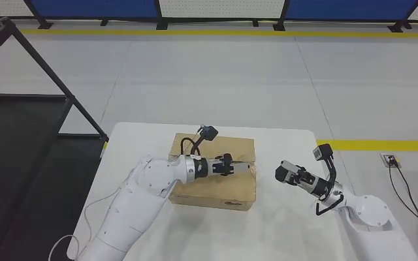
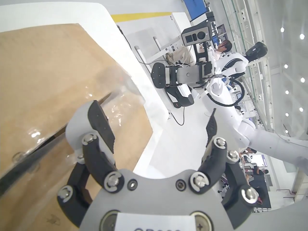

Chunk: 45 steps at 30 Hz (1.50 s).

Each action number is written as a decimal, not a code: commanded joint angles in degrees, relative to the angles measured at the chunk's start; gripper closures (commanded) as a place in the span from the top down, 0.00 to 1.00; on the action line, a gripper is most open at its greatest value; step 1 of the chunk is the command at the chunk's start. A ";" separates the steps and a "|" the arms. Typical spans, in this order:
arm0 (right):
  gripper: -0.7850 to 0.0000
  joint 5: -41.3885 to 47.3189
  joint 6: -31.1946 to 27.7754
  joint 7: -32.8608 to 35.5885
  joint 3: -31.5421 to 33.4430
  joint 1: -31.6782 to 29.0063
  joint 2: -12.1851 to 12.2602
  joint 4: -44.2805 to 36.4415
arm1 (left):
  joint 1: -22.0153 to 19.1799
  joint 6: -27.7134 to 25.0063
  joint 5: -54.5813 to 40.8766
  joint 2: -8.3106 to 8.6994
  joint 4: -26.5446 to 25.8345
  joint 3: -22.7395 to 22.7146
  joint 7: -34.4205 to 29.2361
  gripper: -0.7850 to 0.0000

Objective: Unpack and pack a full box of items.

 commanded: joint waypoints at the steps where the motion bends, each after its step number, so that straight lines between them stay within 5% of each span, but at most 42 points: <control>1: 1.00 0.58 -0.57 -0.07 0.39 -0.49 0.07 0.23 | -0.86 -0.05 -0.65 -0.48 0.65 1.19 0.66 1.00; 19: 1.00 5.87 -5.94 4.81 3.85 -4.48 1.00 1.85 | -7.50 -2.47 -6.76 -5.13 7.12 9.36 4.73 1.00; 26: 1.00 6.04 -6.51 6.00 2.52 -3.00 0.97 3.84 | -7.73 -8.95 -10.31 -5.89 6.78 9.01 4.76 1.00; 33: 1.00 10.45 -10.10 4.62 2.52 -1.80 0.69 4.63 | -2.24 -12.95 -5.40 -2.33 0.51 -2.29 8.79 1.00; 40: 1.00 10.39 -10.04 2.39 -0.05 1.03 0.16 1.10 | 12.82 -10.33 0.26 2.46 -13.01 -19.44 10.95 1.00; 45: 1.00 9.14 -11.97 -3.52 -1.76 2.43 -0.48 -2.08 | 20.76 -8.96 0.06 4.01 -17.75 -25.83 10.60 1.00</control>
